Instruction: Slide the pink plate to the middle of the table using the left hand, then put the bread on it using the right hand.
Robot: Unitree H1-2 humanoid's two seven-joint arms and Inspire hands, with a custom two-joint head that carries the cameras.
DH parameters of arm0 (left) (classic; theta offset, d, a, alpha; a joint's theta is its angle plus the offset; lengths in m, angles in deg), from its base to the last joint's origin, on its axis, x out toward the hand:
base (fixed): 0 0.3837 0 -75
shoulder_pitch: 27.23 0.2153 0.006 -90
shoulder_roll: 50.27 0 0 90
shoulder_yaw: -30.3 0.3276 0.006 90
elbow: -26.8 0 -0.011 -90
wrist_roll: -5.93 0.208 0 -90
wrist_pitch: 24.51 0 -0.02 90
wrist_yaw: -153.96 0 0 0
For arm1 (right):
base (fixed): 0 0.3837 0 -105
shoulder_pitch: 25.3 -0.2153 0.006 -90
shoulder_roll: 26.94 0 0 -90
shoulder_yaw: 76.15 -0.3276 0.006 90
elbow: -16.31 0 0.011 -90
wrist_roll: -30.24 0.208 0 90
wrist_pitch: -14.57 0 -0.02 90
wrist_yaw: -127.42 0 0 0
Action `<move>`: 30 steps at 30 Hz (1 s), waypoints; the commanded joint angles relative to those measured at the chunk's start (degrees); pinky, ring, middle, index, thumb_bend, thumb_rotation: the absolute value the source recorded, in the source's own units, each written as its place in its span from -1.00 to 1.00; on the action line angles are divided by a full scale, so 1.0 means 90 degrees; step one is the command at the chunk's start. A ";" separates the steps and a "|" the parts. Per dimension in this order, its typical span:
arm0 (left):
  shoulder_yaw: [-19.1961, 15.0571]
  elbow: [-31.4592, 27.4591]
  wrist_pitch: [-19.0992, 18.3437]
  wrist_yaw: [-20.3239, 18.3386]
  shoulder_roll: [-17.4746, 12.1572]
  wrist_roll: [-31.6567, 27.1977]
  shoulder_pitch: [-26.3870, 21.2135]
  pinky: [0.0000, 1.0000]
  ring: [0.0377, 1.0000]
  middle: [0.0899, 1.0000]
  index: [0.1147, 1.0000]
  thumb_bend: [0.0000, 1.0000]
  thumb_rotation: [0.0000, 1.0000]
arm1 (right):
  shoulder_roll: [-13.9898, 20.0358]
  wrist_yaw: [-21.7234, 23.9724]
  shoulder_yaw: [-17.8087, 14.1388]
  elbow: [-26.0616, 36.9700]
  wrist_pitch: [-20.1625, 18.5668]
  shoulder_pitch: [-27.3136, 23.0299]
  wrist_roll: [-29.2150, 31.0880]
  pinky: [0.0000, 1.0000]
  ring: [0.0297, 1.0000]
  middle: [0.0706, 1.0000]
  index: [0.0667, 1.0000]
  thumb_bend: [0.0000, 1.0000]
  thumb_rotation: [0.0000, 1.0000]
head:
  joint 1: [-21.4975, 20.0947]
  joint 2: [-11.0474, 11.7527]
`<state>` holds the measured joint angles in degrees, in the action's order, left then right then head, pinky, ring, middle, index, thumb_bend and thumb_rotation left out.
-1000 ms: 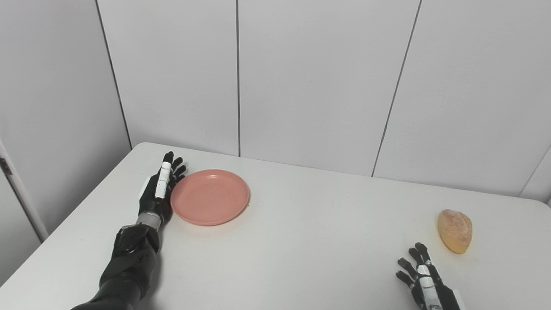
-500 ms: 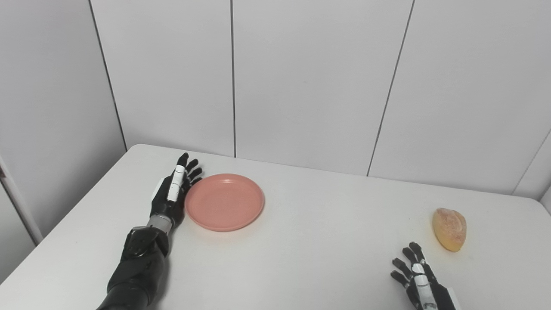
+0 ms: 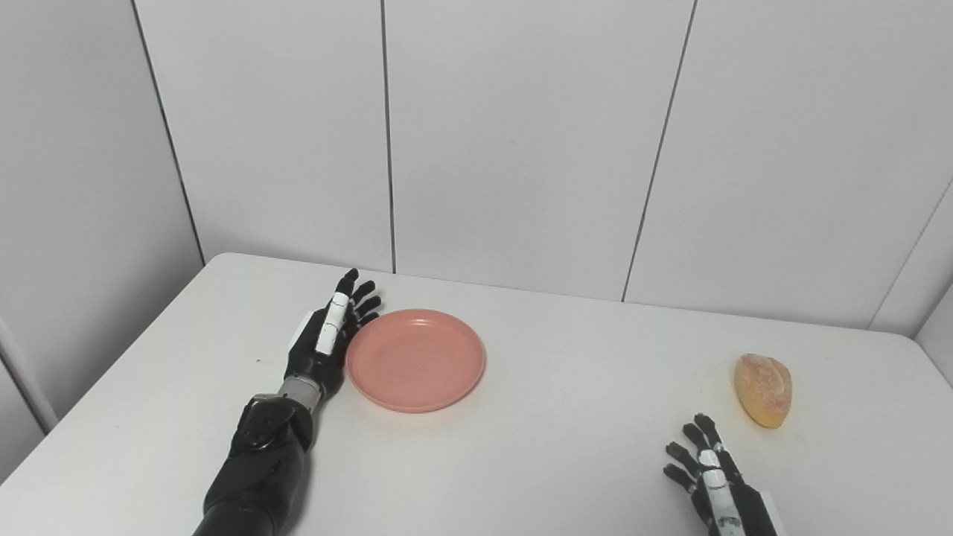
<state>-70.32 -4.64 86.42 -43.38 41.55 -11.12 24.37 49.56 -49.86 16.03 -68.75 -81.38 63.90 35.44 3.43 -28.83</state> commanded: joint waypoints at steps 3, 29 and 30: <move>0.0120 0.0053 0.0071 -0.0162 0.0226 0.0078 -0.0021 0.80 0.82 0.86 1.00 0.74 0.71 | -0.0128 0.0067 0.0131 0.0119 -0.0313 0.0015 0.0007 0.69 0.76 0.90 0.92 0.48 0.77 | -0.0031 -0.0027; 0.0391 0.0549 0.0028 -0.0397 0.0791 0.0221 -0.0040 0.89 0.89 0.92 1.00 0.81 0.64 | -0.0408 -0.0101 0.0306 0.0099 -0.0392 -0.0093 -0.0206 0.70 0.76 0.92 0.93 0.43 0.74 | -0.0849 -0.0161; 0.0413 0.0534 0.0036 -0.0384 0.0789 0.0255 -0.0030 0.89 0.89 0.92 1.00 0.81 0.65 | -0.0433 -0.0119 0.0322 0.0093 -0.0401 -0.0100 -0.0227 0.70 0.76 0.92 0.93 0.42 0.74 | -0.1012 -0.0166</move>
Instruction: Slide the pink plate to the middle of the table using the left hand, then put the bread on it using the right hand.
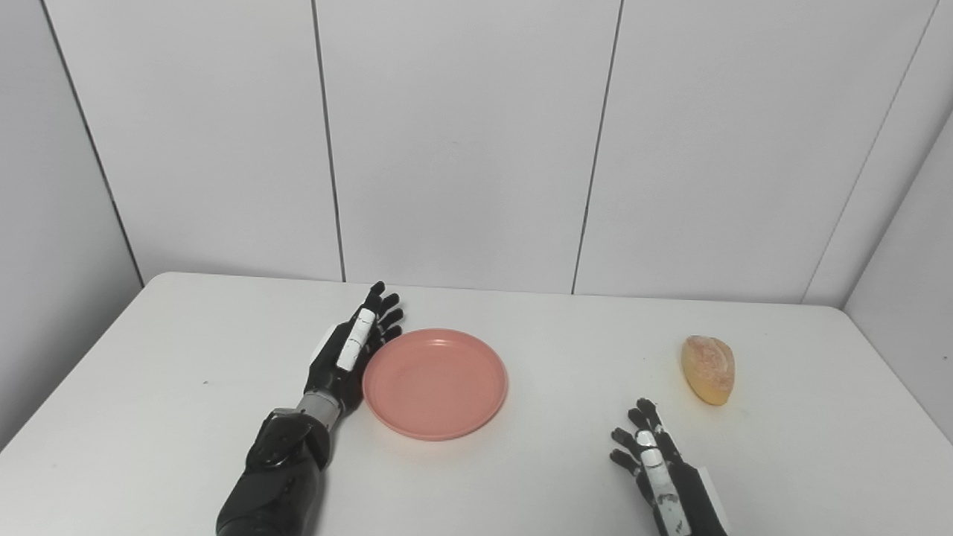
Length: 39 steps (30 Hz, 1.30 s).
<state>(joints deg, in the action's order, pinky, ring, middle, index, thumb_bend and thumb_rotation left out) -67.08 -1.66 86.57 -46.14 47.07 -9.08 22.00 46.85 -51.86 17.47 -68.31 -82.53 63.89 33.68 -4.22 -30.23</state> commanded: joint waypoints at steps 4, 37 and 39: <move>0.0102 0.0122 -0.0002 -0.0103 0.0221 0.0110 0.0269 0.87 0.85 0.89 1.00 0.80 0.65 | -0.0206 0.0036 0.0233 -0.0038 -0.0186 -0.0115 -0.0142 0.70 0.77 0.92 0.92 0.37 0.73 | -0.0396 -0.0006; 0.0282 -0.0486 -0.0319 -0.0376 0.0598 0.0168 0.0409 0.90 0.88 0.92 1.00 0.75 0.65 | -0.0266 -0.0233 0.0369 -0.0308 0.0241 -0.0212 -0.0625 0.68 0.77 0.88 0.93 0.29 0.80 | -0.0590 0.0072; 0.0276 -0.0416 -0.0287 -0.0382 0.0598 0.0183 0.0380 0.90 0.88 0.92 1.00 0.77 0.65 | -0.0301 -0.0415 0.0358 -0.0372 0.0437 -0.0205 -0.0862 0.63 0.74 0.84 0.89 0.40 0.79 | -0.0594 0.0137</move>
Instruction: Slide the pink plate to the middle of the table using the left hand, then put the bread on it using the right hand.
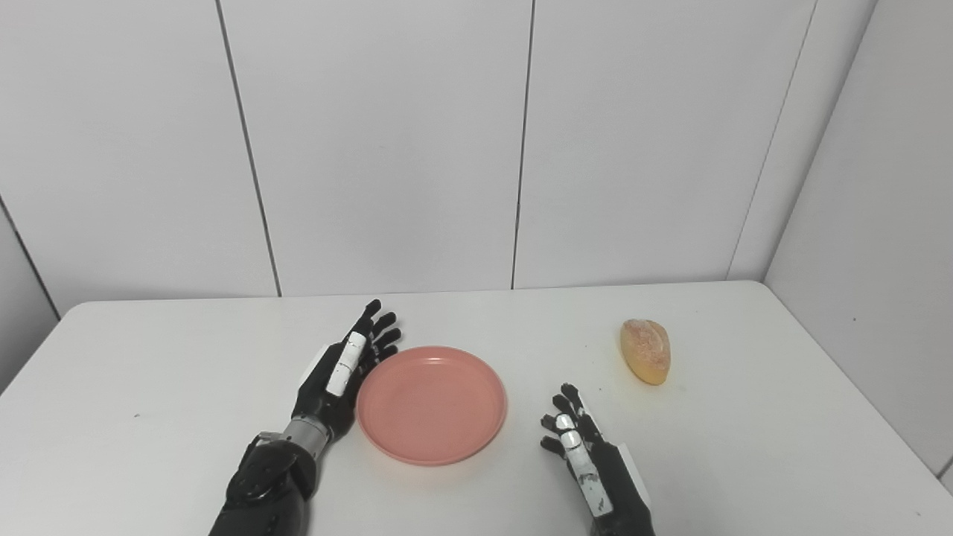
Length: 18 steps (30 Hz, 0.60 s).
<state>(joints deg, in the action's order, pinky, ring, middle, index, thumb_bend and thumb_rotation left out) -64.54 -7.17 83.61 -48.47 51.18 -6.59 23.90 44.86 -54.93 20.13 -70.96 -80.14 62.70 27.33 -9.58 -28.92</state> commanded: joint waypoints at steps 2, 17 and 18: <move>0.0001 0.0257 0.0096 -0.0126 0.0131 -0.0066 0.0151 0.89 0.87 0.92 1.00 0.80 0.66 | -0.0168 -0.0270 0.0032 -0.0044 0.0317 -0.0036 -0.0341 0.61 0.72 0.81 0.86 0.51 0.75 | -0.0036 0.0052; -0.0004 0.0757 0.0434 -0.0191 0.0103 -0.0033 -0.0016 0.86 0.85 0.89 1.00 0.80 0.64 | -0.0373 -0.1635 -0.0024 0.0555 0.0699 -0.0505 -0.2397 0.87 0.91 0.99 1.00 1.00 0.45 | -0.0180 0.0368; -0.0016 0.0758 0.0431 -0.0207 0.0105 -0.0052 -0.0016 0.86 0.85 0.89 1.00 0.79 0.64 | -0.0360 -0.1697 -0.0038 0.0554 0.0690 -0.0577 -0.2494 0.90 0.92 1.00 1.00 1.00 0.44 | -0.0176 0.0382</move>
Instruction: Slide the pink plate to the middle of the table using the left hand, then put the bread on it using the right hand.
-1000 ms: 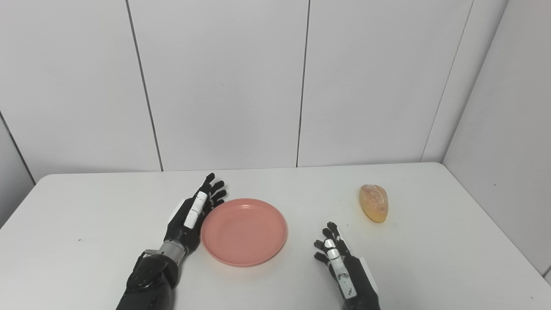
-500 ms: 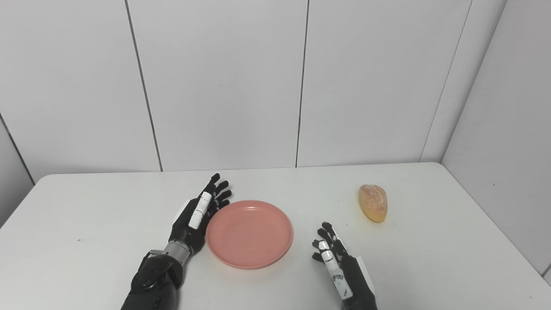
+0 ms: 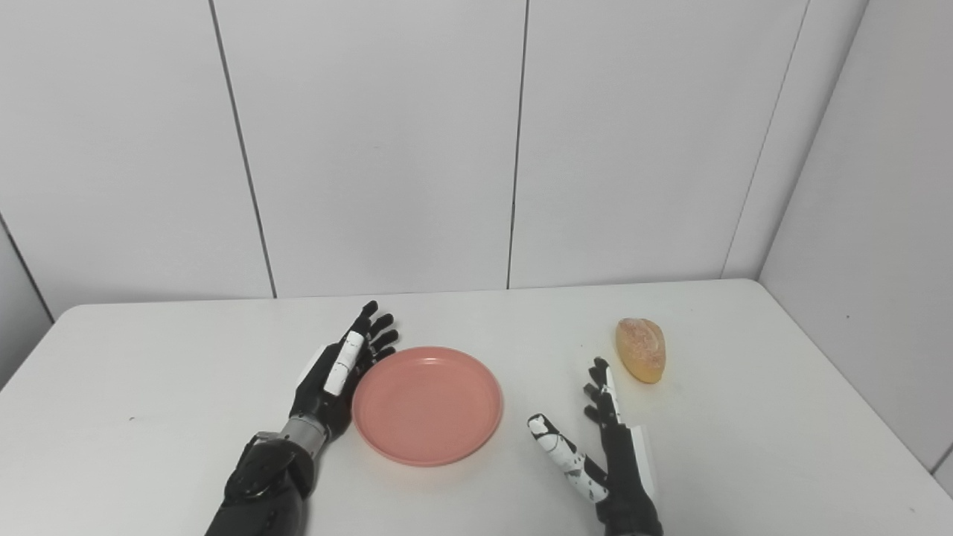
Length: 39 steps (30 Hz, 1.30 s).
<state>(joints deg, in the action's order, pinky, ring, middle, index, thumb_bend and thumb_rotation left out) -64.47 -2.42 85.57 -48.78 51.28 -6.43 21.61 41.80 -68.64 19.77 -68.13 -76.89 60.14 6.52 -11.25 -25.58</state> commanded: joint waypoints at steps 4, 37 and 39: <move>-0.0025 0.0196 0.0175 -0.0154 0.0065 -0.0045 0.0261 0.87 0.85 0.90 1.00 0.78 0.66 | 0.0005 -0.0438 -0.0066 0.0261 0.0027 -0.0680 -0.0766 0.99 0.99 1.00 1.00 1.00 0.44 | 0.0022 0.0014; -0.0050 0.0163 0.0044 -0.0225 -0.0055 -0.0044 0.0166 0.84 0.83 0.91 1.00 0.70 0.64 | 0.0952 -0.2084 -0.1233 -0.2235 -0.1387 -0.3158 -0.1650 1.00 1.00 1.00 1.00 1.00 -0.07 | -0.0155 -0.0210; -0.0053 0.0161 0.0049 -0.0256 -0.0062 -0.0059 0.0166 0.83 0.82 0.91 1.00 0.74 0.64 | 0.1032 -0.2053 -0.1153 -0.2427 -0.1566 -0.3213 -0.1727 0.96 1.00 1.00 1.00 1.00 -0.11 | -0.0159 -0.0222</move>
<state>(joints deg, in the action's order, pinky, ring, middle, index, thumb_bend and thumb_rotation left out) -64.84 -2.54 85.20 -49.70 50.69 -6.54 21.34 49.68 -86.53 8.86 -90.24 -89.83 34.75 -8.14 -12.66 -27.42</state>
